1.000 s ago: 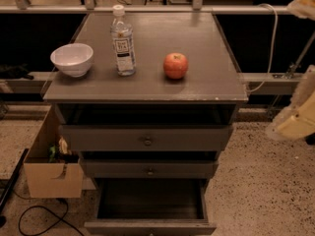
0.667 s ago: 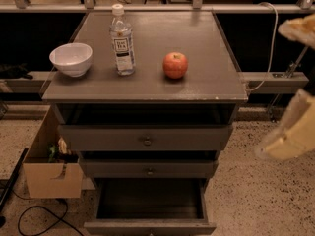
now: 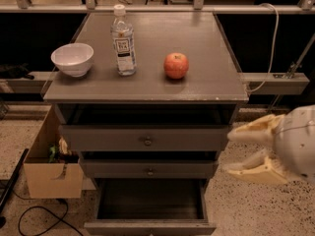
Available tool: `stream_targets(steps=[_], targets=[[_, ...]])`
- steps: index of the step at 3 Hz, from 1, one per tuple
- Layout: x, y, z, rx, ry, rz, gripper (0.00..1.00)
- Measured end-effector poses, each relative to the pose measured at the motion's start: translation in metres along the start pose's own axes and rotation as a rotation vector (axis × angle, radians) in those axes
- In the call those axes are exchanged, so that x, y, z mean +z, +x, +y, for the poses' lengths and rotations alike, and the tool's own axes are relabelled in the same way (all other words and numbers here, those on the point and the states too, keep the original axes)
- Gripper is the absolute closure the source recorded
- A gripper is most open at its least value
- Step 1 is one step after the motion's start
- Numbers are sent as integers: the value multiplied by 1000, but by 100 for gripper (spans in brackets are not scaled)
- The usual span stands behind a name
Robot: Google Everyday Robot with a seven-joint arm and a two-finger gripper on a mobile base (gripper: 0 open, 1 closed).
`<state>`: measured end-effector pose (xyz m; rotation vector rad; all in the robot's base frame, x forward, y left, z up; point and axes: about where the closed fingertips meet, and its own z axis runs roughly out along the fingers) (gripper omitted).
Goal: Close bottom drawer
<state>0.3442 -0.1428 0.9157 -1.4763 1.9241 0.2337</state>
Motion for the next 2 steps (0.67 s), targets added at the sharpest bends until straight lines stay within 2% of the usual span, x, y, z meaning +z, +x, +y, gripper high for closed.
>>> stream_targets(steps=[1, 2], targets=[[28, 22, 3, 2, -61, -47, 73], [29, 23, 4, -9, -65, -50, 65]])
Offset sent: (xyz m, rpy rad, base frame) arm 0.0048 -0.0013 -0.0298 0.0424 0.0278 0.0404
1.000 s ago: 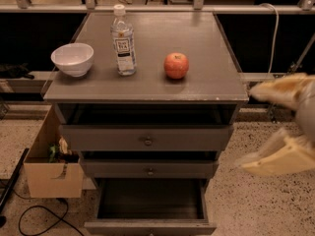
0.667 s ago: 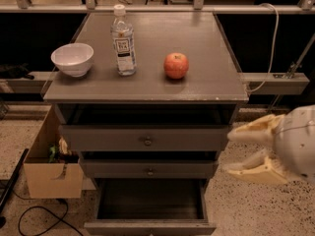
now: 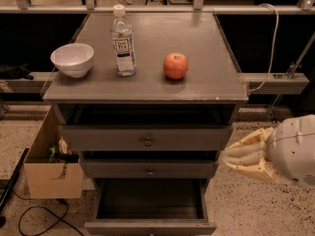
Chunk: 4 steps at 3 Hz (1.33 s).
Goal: Close bottom drawer
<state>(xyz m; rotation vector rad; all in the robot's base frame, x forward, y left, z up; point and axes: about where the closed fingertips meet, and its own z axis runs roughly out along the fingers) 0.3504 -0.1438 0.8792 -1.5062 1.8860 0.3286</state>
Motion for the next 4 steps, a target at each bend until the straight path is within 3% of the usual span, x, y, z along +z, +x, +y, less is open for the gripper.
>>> stream_targets(steps=[1, 2, 3, 4], targets=[[0, 0, 0, 0, 0, 0, 79], [0, 0, 0, 0, 0, 0, 100], [11, 11, -2, 0, -2, 21, 100], [33, 47, -13, 58, 17, -8, 100]])
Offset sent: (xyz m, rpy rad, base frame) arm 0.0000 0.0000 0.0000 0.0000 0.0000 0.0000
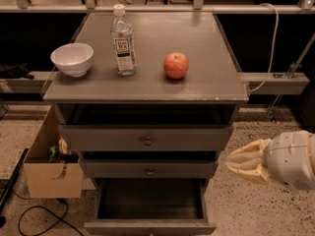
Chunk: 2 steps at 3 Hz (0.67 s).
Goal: Close bottom drawer
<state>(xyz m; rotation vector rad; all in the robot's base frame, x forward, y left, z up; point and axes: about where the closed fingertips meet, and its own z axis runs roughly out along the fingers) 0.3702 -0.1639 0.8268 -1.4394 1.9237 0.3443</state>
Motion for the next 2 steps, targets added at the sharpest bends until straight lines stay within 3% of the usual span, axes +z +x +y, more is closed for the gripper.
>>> stream_targets(steps=[1, 2], targets=[[22, 21, -24, 13, 44, -105, 100], [18, 34, -44, -32, 80, -202, 100]])
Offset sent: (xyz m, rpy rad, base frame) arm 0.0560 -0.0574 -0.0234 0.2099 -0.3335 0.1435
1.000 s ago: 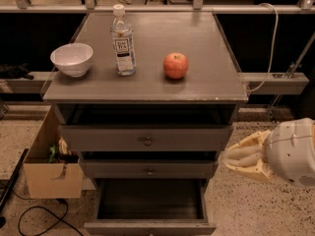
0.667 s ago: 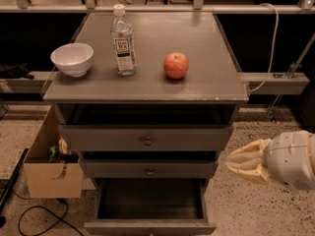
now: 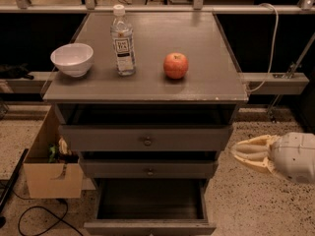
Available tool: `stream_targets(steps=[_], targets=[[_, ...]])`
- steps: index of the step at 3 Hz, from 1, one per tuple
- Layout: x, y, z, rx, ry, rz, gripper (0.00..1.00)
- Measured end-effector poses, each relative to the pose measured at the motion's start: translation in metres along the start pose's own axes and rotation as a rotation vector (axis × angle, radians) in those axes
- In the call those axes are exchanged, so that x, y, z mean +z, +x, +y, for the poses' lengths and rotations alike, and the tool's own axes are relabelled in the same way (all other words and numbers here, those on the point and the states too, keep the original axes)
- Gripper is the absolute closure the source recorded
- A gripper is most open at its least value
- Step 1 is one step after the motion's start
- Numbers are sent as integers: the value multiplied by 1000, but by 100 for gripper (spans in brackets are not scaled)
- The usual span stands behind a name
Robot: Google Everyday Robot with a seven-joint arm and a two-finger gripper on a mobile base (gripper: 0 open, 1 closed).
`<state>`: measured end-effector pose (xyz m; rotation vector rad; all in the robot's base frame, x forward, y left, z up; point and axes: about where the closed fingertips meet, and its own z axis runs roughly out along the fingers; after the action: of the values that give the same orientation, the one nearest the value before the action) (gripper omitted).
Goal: Close bottom drawer
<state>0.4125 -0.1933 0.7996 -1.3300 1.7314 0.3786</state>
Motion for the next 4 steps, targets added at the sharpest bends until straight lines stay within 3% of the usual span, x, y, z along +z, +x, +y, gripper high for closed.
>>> stream_targets(steps=[1, 2, 3, 4], targets=[[1, 0, -1, -78, -1, -6, 100], [1, 0, -1, -79, -1, -5, 100], [11, -4, 14, -101, -43, -7, 100], [41, 18, 55, -49, -135, 29, 100]])
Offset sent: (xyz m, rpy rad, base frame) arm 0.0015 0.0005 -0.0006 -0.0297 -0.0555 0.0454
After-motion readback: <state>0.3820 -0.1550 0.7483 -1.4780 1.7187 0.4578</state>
